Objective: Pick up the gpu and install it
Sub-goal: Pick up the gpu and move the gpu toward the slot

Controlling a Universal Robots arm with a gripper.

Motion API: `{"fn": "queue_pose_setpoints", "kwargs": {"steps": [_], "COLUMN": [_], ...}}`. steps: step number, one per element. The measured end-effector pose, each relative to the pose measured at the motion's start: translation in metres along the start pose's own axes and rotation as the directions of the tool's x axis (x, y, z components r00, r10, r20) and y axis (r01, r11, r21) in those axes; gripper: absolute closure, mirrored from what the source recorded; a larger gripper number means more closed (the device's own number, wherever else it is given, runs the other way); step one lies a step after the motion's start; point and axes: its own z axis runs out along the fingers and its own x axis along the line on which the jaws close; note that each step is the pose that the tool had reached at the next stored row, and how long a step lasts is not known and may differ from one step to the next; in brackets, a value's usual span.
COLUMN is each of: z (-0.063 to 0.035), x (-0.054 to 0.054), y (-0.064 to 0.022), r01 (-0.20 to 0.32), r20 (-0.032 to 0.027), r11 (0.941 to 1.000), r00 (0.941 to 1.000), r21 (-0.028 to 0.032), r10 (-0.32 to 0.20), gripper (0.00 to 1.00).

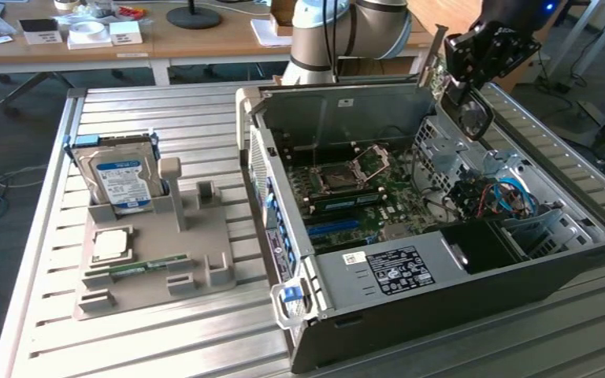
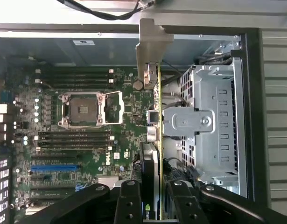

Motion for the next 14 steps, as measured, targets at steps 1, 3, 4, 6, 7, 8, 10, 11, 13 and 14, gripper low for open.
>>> {"fn": "queue_pose_setpoints", "kwargs": {"steps": [1, 3, 4, 6, 7, 8, 10, 11, 13, 14], "z": [0.0002, 0.0003, 0.0003, 0.0009, 0.0017, 0.0028, 0.0051, 0.0061, 0.0064, 0.0064], "x": [0.0005, 0.0020, 0.0026, 0.0031, 0.0031, 0.0032, 0.0034, 0.0034, 0.0034, 0.0034], "y": [-0.0004, -0.0011, -0.0014, -0.0020, -0.0023, -0.0027, -0.0035, -0.0039, -0.0040, -0.0040], "r01": [0.002, 0.004, 0.004, 0.005, 0.005, 0.006, 0.006, 0.006, 0.006, 0.006], "r20": [-0.0003, -0.0006, -0.0007, -0.0009, -0.0009, -0.0009, -0.0010, -0.0010, -0.0011, -0.0011], "r11": [1.0000, 1.0000, 1.0000, 1.0000, 1.0000, 1.0000, 1.0000, 1.0000, 1.0000, 1.0000], "r00": [1.0000, 1.0000, 1.0000, 1.0000, 1.0000, 1.0000, 1.0000, 1.0000, 1.0000, 1.0000], "r21": [-0.0001, -0.0002, 0.0000, 0.0002, 0.0002, 0.0002, 0.0001, 0.0001, 0.0004, 0.0004], "r10": [-0.002, -0.004, -0.004, -0.005, -0.005, -0.006, -0.006, -0.006, -0.006, -0.006], "gripper": [0.73, 0.73, 0.73, 0.73, 0.73, 0.73, 0.73, 0.73, 0.73, 0.73]}}
